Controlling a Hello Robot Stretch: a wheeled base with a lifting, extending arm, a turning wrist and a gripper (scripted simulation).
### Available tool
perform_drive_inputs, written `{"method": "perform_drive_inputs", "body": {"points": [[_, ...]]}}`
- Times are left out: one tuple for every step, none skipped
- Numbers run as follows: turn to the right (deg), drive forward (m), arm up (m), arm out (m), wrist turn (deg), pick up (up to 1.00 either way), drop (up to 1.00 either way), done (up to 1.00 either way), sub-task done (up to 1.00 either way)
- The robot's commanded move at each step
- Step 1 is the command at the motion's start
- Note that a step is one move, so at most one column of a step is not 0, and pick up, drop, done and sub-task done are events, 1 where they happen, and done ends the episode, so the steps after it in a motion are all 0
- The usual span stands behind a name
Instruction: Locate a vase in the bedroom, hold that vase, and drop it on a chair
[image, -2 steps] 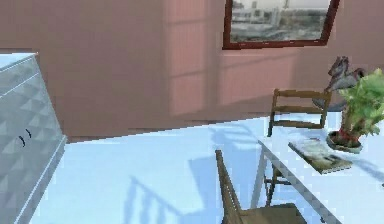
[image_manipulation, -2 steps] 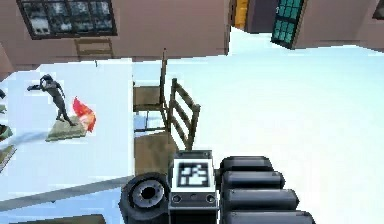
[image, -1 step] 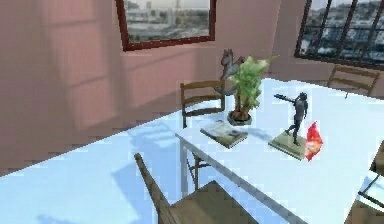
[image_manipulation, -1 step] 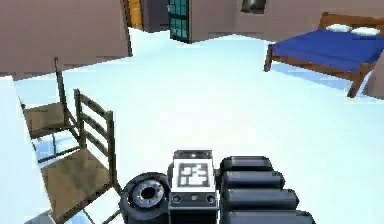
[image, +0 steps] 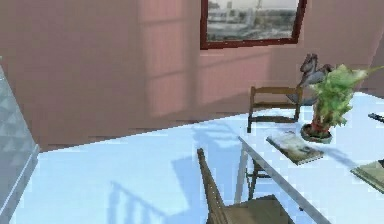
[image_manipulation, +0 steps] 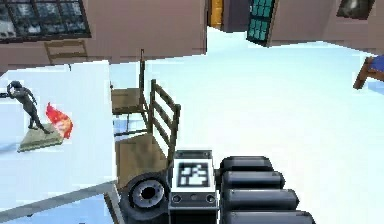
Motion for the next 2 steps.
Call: {"method": "perform_drive_inputs", "body": {"points": [[15.0, 0.0, 0.0, 0.0, 0.0, 0.0, 0.0, 0.0, 0.0], [-6.0, 0.0, 0.0, 0.0, 0.0, 0.0, 0.0, 0.0, 0.0]]}}
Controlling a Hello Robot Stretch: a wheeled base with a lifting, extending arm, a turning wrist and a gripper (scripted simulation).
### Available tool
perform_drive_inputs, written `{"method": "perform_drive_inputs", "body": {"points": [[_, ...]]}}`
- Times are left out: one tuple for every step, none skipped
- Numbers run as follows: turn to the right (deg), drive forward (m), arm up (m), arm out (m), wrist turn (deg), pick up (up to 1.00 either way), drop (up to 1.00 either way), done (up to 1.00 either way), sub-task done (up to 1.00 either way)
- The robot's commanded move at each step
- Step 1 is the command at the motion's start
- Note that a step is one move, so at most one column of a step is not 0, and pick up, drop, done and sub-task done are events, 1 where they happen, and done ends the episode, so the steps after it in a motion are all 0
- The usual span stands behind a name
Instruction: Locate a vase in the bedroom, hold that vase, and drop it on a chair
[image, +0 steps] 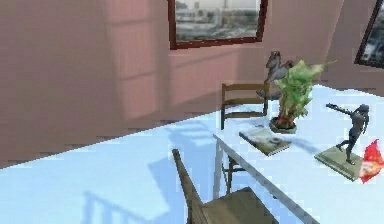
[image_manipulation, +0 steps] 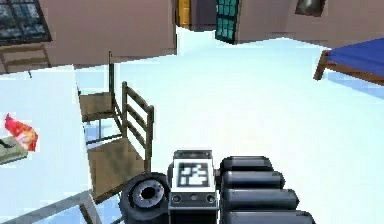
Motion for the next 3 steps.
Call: {"method": "perform_drive_inputs", "body": {"points": [[3.0, 0.0, 0.0, 0.0, 0.0, 0.0, 0.0, 0.0, 0.0], [0.0, 0.15, 0.0, 0.0, 0.0, 0.0, 0.0, 0.0, 0.0], [-3.0, 0.0, 0.0, 0.0, 0.0, 0.0, 0.0, 0.0, 0.0]]}}
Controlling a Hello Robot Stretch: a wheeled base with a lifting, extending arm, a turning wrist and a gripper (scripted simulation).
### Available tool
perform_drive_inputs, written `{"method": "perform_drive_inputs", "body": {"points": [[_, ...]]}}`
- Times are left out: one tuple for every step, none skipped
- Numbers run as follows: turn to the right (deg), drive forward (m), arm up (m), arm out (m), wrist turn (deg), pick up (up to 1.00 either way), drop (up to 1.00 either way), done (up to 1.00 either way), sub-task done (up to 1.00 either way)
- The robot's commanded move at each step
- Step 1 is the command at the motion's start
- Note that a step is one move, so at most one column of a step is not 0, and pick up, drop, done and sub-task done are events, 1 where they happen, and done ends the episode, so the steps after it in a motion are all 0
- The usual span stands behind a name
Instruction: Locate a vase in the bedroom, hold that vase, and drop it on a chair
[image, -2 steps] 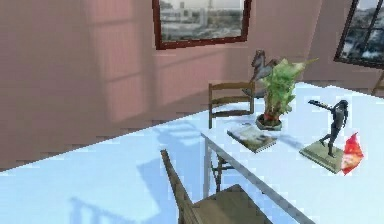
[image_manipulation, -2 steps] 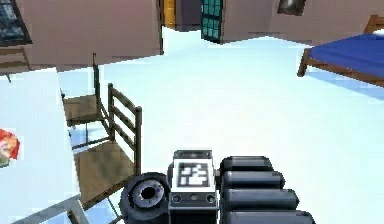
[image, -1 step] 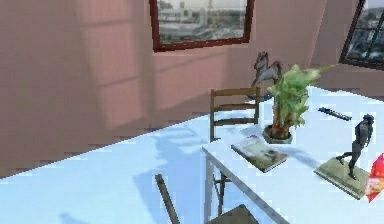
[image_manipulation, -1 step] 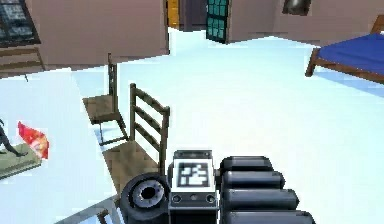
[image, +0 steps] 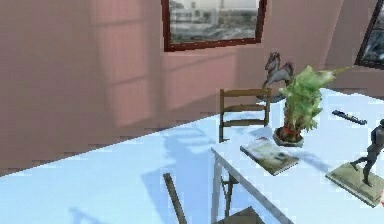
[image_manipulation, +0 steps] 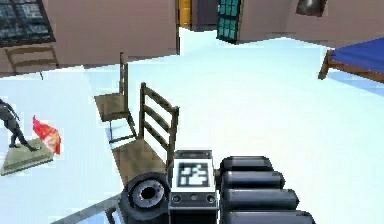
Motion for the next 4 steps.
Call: {"method": "perform_drive_inputs", "body": {"points": [[3.0, 0.0, 0.0, 0.0, 0.0, 0.0, 0.0, 0.0, 0.0], [-3.0, 0.0, 0.0, 0.0, 0.0, 0.0, 0.0, 0.0, 0.0], [-45.0, 0.0, 0.0, 0.0, 0.0, 0.0, 0.0, 0.0, 0.0], [-15.0, 0.0, 0.0, 0.0, 0.0, 0.0, 0.0, 0.0, 0.0]]}}
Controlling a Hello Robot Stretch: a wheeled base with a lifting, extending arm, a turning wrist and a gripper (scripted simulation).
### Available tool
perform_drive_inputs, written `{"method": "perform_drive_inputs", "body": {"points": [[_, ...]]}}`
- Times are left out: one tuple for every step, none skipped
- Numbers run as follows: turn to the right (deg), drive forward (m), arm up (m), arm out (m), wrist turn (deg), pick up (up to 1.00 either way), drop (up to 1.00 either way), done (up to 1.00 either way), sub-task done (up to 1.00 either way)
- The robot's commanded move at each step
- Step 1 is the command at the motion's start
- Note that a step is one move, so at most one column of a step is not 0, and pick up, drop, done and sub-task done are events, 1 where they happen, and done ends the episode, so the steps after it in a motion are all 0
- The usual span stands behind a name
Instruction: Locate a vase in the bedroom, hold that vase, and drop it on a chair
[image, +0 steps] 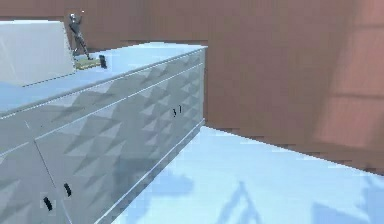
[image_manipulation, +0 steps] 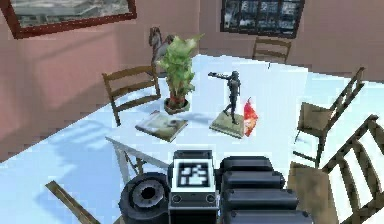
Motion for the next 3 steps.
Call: {"method": "perform_drive_inputs", "body": {"points": [[0.0, 0.05, 0.0, 0.0, 0.0, 0.0, 0.0, 0.0, 0.0], [45.0, 0.0, 0.0, 0.0, 0.0, 0.0, 0.0, 0.0, 0.0], [45.0, 0.0, 0.0, 0.0, 0.0, 0.0, 0.0, 0.0, 0.0]]}}
